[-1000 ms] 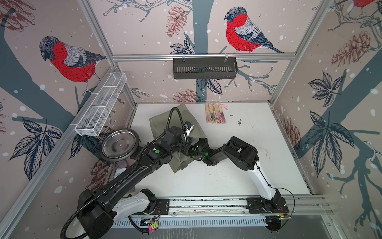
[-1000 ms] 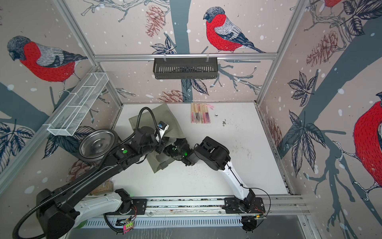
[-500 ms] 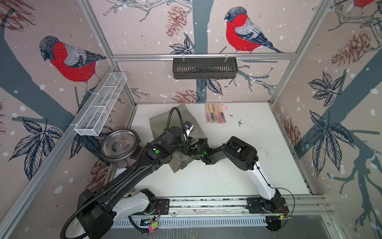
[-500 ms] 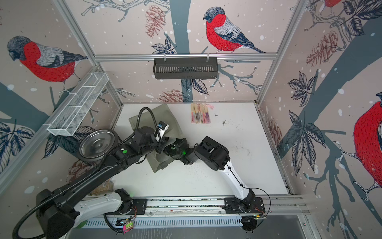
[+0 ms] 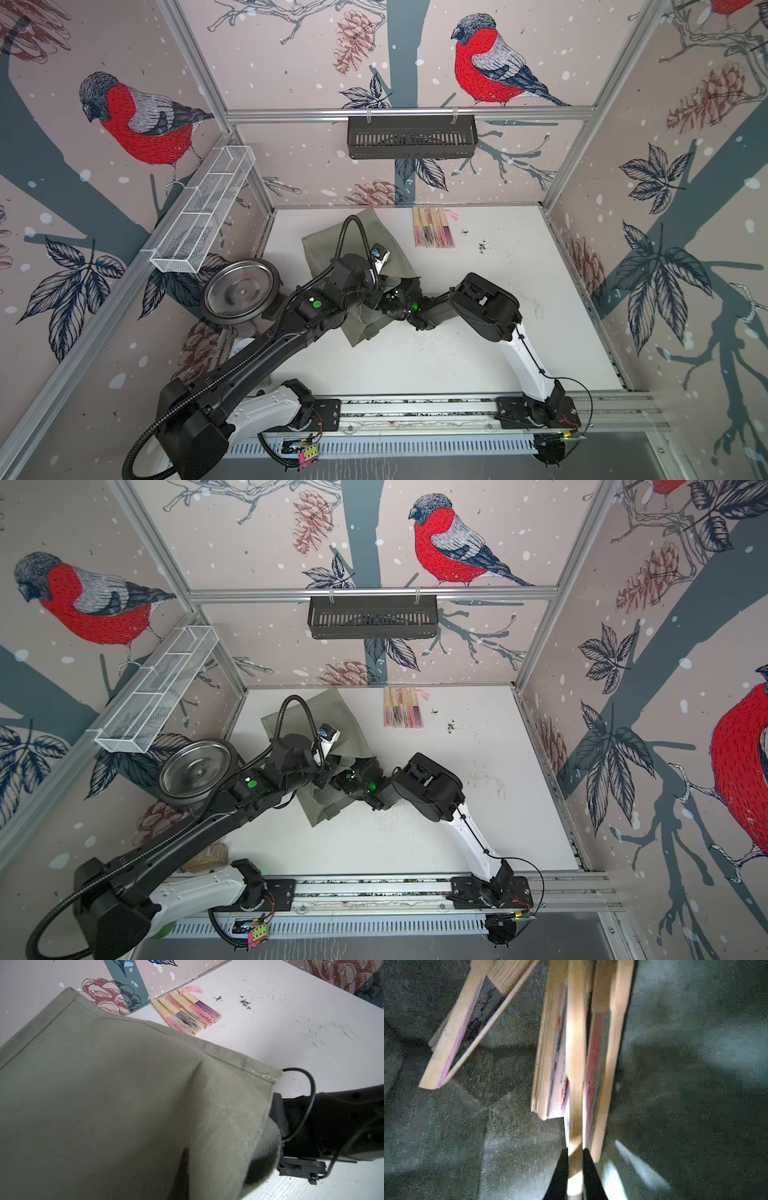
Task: Take out the folding fans from the tote bags
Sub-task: Pick up the folding fan from the canvas bag.
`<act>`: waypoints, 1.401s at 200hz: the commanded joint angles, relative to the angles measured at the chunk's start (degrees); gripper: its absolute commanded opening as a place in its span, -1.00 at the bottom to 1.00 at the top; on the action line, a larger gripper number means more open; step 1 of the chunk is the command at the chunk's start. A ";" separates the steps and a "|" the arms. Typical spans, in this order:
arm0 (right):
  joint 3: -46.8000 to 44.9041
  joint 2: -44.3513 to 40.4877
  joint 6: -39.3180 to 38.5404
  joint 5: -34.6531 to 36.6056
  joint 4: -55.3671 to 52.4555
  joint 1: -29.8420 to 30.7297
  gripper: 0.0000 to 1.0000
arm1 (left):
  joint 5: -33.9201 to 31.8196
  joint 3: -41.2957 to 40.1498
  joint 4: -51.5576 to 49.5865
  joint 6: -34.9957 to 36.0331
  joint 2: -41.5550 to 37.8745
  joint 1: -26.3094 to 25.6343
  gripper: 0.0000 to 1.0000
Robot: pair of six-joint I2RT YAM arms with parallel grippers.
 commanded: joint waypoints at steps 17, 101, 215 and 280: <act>-4.61 -5.18 -2.73 1.19 -1.38 -0.19 -0.82 | 0.78 0.21 1.02 0.32 -0.16 -0.22 -1.00; -16.84 -14.96 -5.86 -1.56 -3.28 -0.29 -0.80 | 1.33 0.23 1.07 0.32 -0.40 -0.22 -1.00; -16.81 -9.84 -7.61 -5.63 -4.76 0.51 -0.51 | 1.78 0.35 1.06 0.32 -0.25 -0.22 -1.00; -17.98 -12.85 -7.76 -6.28 -2.65 0.77 -0.69 | 1.72 0.44 0.98 0.32 -0.64 -0.20 -1.00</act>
